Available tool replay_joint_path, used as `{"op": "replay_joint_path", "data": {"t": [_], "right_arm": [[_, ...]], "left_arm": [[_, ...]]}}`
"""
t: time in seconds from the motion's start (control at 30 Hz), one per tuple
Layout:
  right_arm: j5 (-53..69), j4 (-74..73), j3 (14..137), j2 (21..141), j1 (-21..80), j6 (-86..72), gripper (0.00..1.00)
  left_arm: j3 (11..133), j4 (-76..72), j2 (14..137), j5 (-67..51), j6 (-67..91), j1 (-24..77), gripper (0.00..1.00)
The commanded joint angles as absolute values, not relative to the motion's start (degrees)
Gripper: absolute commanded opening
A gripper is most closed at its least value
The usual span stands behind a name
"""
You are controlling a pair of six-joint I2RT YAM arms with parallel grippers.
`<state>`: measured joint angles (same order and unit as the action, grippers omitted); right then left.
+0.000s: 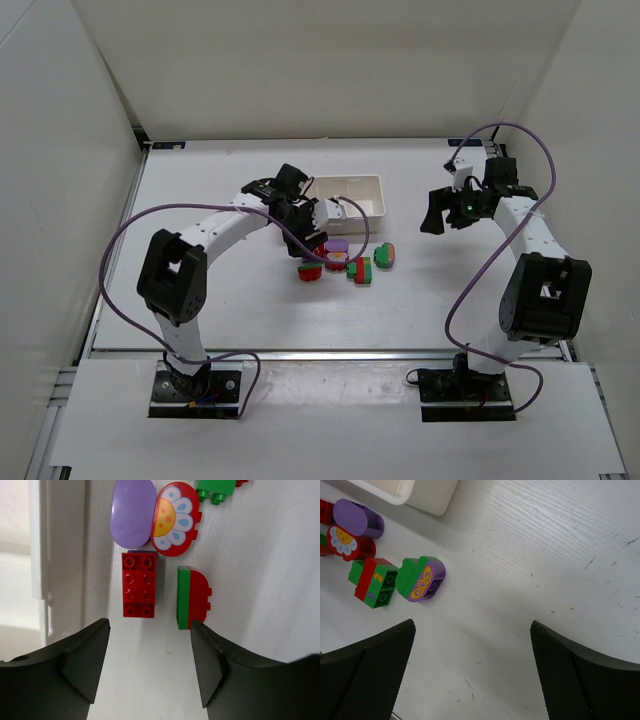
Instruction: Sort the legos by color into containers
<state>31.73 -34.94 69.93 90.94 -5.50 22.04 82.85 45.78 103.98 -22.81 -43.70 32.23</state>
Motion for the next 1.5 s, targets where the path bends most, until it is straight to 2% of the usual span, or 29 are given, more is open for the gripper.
{"op": "replay_joint_path", "data": {"t": [0.0,1.13,1.33,1.47], "right_arm": [[32.0,-34.0,70.1,89.6,-5.4,23.2,0.99],[29.1,-33.0,68.1,89.7,-5.5,23.7,0.99],[29.0,-33.0,68.0,90.1,-5.5,23.7,0.99],[28.9,-32.9,68.0,90.3,-5.4,23.9,0.99]], "left_arm": [[82.2,43.2,104.3,-24.0,-47.1,32.6,0.76],[83.1,36.8,112.0,-21.7,-48.8,33.0,0.74],[83.8,36.5,112.9,-22.4,-49.0,33.4,0.59],[83.3,36.7,112.7,-23.6,-49.8,33.8,0.55]]}}
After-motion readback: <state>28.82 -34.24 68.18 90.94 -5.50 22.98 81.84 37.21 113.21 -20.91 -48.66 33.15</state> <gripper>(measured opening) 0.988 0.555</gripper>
